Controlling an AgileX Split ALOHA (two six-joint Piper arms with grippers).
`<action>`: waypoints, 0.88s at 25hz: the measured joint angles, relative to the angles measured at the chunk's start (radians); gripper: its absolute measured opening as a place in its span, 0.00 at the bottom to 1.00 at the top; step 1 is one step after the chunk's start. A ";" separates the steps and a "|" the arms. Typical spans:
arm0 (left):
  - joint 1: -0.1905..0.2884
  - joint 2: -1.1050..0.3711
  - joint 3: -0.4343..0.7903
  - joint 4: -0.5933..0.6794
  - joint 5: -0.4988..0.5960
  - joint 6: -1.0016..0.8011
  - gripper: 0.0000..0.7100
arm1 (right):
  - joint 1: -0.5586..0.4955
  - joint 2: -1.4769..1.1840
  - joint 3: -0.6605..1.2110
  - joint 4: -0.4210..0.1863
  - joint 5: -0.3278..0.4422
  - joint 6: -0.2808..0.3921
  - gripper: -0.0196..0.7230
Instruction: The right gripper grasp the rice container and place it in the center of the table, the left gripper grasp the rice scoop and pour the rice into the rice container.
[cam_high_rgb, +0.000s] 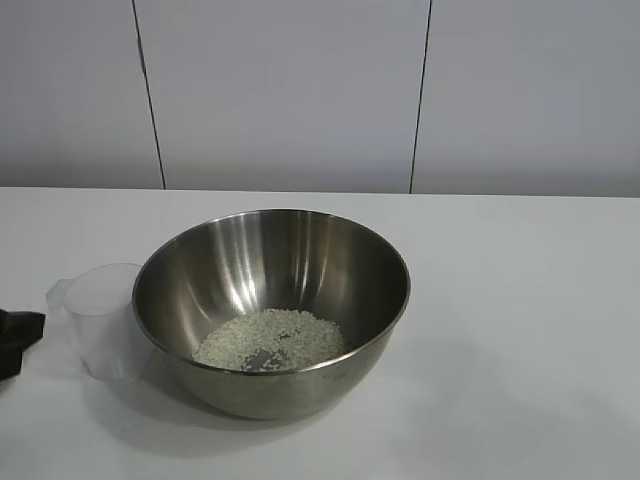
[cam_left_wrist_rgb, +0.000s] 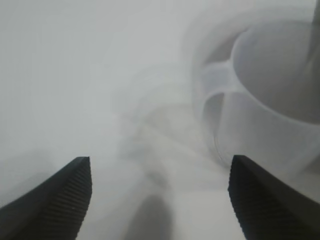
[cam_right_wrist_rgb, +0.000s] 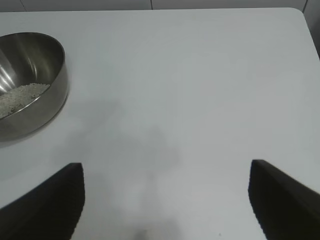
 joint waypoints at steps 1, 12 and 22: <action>0.000 -0.041 -0.044 0.000 0.098 0.001 0.78 | 0.000 0.000 0.000 0.000 0.000 0.000 0.85; 0.100 -0.175 -0.791 -0.002 1.296 0.044 0.80 | 0.000 0.000 0.000 0.000 -0.001 0.000 0.85; 0.689 -0.178 -1.148 0.004 1.655 0.081 0.80 | 0.000 0.000 0.000 0.000 -0.001 0.000 0.85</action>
